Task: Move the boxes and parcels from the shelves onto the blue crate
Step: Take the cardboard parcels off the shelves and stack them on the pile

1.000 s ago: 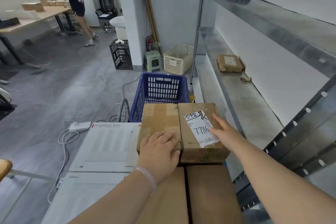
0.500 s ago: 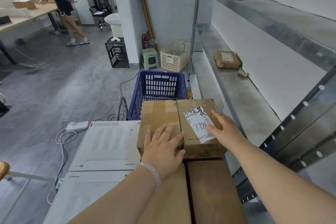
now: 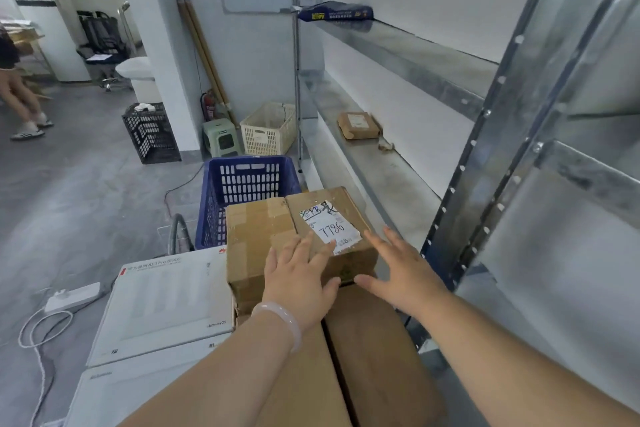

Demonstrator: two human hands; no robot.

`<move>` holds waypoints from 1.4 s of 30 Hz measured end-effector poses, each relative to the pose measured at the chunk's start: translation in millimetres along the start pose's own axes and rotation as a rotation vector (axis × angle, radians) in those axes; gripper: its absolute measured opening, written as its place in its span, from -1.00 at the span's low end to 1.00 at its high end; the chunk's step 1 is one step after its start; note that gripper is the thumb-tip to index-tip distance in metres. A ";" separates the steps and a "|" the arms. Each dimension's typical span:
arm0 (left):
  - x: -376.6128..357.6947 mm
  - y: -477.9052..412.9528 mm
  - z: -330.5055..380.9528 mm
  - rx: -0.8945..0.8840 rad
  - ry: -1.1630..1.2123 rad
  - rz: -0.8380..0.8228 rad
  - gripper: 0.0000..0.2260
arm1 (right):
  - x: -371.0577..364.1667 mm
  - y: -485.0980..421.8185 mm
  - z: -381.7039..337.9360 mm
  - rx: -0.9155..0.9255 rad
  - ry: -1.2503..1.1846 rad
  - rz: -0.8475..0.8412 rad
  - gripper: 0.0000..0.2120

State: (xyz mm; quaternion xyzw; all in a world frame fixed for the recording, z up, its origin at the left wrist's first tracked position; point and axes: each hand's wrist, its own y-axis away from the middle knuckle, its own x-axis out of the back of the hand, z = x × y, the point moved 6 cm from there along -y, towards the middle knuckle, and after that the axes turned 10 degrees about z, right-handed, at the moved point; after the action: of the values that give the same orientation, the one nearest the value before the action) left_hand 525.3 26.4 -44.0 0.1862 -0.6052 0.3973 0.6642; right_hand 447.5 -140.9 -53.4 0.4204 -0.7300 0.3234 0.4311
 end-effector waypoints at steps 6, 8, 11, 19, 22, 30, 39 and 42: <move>5.0 31.5 43.9 -0.213 0.043 -0.011 -0.39 | 17.9 92.3 3.0 -0.123 0.075 0.147 -0.10; 2.1 48.9 62.0 -0.305 0.075 -0.024 -0.35 | 12.7 130.7 3.2 -0.165 0.112 0.158 -0.09; -9.5 83.5 94.0 -0.433 0.129 -0.109 -0.25 | 8.7 184.5 8.7 -0.254 0.160 0.174 -0.12; -15.9 180.4 213.1 -0.773 0.279 -0.200 -0.31 | 45.4 364.6 53.8 -0.680 0.279 0.366 -0.05; -8.7 227.0 265.2 -0.938 0.303 -0.192 -0.33 | 62.1 435.7 68.0 -0.836 0.305 0.442 -0.10; -8.5 350.1 361.8 -1.235 0.352 -0.308 -0.36 | 89.1 604.9 101.8 -1.238 0.331 0.546 -0.28; -14.8 479.9 455.3 -1.435 0.290 -0.469 -0.46 | 116.8 753.9 130.3 -1.492 0.245 0.603 -0.35; -22.6 510.2 478.3 -1.394 0.295 -0.573 -0.47 | 115.9 777.4 148.1 -1.499 0.175 0.542 -0.35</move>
State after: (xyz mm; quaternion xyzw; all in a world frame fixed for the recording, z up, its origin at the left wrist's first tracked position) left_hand -171.6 -15.1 -89.9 -0.1811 -0.5490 -0.2431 0.7789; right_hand -331.1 36.6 -96.3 -0.1996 -0.7933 -0.1278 0.5608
